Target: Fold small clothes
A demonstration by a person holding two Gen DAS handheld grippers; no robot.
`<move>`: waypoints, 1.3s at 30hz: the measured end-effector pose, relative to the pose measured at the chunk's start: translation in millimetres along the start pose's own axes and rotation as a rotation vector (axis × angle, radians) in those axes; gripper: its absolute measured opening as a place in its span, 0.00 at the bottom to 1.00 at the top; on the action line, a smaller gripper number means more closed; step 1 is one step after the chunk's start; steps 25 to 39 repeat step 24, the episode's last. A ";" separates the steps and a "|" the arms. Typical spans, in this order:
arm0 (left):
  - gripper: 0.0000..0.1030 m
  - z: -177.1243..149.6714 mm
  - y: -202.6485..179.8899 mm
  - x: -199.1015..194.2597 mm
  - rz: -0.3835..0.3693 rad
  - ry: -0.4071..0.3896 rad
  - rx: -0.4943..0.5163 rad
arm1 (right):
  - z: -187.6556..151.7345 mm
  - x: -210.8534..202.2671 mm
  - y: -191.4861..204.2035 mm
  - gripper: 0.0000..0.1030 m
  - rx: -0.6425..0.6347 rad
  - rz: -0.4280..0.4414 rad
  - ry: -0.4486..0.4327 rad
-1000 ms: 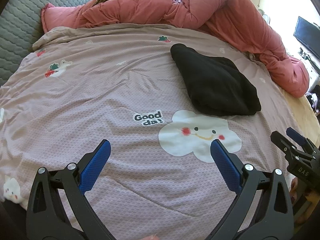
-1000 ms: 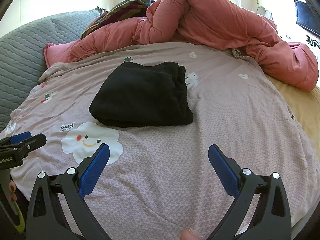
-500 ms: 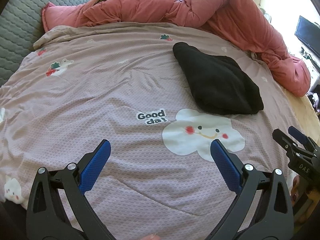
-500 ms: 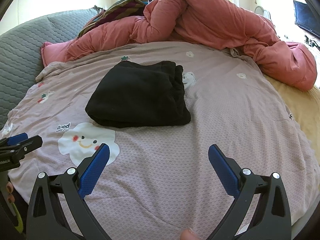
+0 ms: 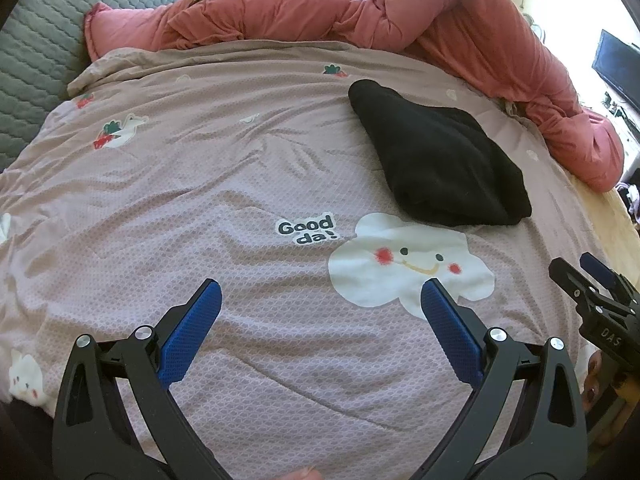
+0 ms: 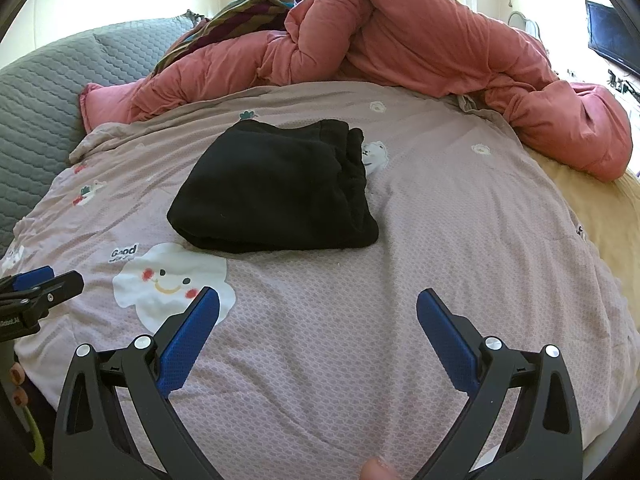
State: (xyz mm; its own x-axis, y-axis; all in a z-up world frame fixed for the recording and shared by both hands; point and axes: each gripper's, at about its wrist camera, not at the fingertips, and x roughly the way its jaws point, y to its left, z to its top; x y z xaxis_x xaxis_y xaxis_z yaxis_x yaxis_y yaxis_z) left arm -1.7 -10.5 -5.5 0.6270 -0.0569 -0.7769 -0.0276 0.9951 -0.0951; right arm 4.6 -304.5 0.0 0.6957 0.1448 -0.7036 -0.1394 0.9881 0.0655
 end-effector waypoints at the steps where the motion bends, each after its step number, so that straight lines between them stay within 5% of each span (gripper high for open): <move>1: 0.91 -0.3 0.2 0.9 0.006 0.005 0.001 | -1.5 0.0 0.5 0.96 0.001 -0.002 0.003; 7: 0.91 0.0 8.9 11.5 0.075 0.053 -0.011 | -7.2 -0.3 -18.4 0.96 0.062 -0.057 0.022; 12: 0.91 7.2 51.6 20.9 0.099 0.082 -0.101 | -12.8 -17.5 -73.8 0.95 0.180 -0.221 0.015; 16: 0.91 21.0 110.3 21.4 0.162 0.052 -0.193 | -35.0 -50.7 -168.9 0.95 0.407 -0.474 -0.002; 22: 0.91 45.6 257.8 29.1 0.344 0.066 -0.436 | -115.7 -115.9 -313.0 0.95 0.754 -0.931 0.044; 24: 0.91 52.7 314.0 26.4 0.446 0.056 -0.522 | -145.4 -133.2 -344.9 0.95 0.872 -1.023 0.082; 39: 0.91 52.7 314.0 26.4 0.446 0.056 -0.522 | -145.4 -133.2 -344.9 0.95 0.872 -1.023 0.082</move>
